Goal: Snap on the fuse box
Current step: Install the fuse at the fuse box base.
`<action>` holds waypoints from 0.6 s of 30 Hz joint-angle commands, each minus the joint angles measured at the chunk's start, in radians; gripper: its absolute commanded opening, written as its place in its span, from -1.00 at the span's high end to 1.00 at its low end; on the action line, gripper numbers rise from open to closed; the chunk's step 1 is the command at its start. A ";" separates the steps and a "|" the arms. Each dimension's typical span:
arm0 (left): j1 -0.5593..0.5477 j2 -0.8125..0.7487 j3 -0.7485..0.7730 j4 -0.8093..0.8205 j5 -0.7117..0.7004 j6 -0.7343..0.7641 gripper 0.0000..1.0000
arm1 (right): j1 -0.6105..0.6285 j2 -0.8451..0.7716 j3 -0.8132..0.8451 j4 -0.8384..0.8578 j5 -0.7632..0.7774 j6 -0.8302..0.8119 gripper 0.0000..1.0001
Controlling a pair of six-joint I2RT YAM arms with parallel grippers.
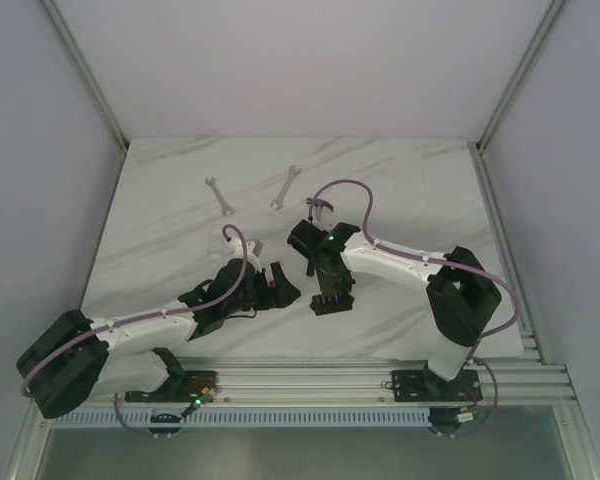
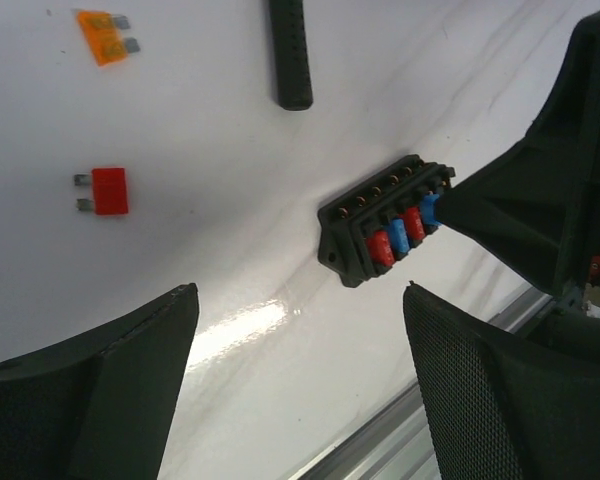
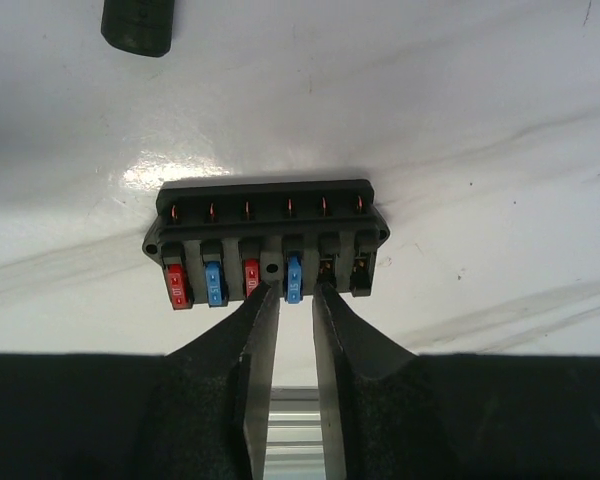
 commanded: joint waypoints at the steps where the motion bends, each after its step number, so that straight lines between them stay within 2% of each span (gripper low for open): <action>1: -0.017 0.015 0.000 0.064 0.022 -0.027 -0.79 | -0.009 -0.023 0.010 -0.008 -0.002 0.025 0.50; 5: -0.030 0.044 -0.002 0.114 0.038 -0.046 -0.64 | -0.014 -0.030 -0.018 0.011 -0.005 0.031 0.62; 11: -0.043 0.106 0.011 0.182 0.068 -0.064 -0.47 | -0.016 -0.025 -0.043 0.021 -0.012 0.033 0.69; 18: -0.051 0.167 0.045 0.193 0.088 -0.060 -0.45 | -0.018 -0.011 -0.064 0.024 -0.023 0.032 0.79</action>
